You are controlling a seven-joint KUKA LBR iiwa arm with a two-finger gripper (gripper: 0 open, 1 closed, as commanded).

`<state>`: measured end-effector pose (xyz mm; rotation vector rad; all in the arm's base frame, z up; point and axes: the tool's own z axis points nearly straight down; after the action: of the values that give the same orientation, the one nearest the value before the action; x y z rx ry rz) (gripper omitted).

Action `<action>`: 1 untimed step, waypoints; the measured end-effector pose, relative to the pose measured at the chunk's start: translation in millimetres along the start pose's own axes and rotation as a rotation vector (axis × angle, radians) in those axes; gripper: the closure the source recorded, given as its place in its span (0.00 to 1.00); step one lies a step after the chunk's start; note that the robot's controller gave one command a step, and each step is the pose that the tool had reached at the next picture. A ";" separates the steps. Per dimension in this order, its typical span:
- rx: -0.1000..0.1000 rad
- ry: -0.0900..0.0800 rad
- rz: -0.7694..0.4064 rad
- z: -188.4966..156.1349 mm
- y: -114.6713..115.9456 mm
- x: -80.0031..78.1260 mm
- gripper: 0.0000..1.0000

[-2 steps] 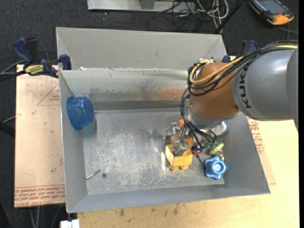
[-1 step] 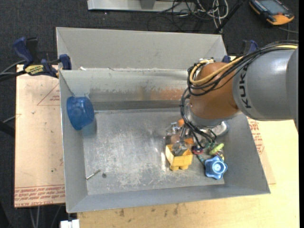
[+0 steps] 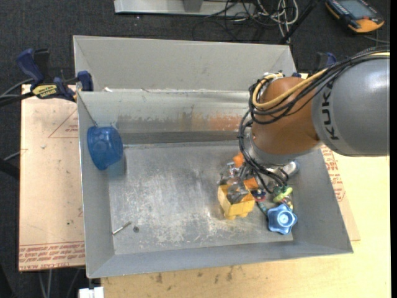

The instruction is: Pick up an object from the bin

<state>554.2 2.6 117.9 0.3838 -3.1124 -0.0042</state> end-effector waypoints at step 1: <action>0.006 -0.013 -0.090 -17.4 44.1 5.3 1.00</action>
Offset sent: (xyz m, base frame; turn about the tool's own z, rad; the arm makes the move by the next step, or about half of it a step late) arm -0.0131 0.0460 0.0525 -0.0853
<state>538.5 44.0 135.5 0.5253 -3.1056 0.0025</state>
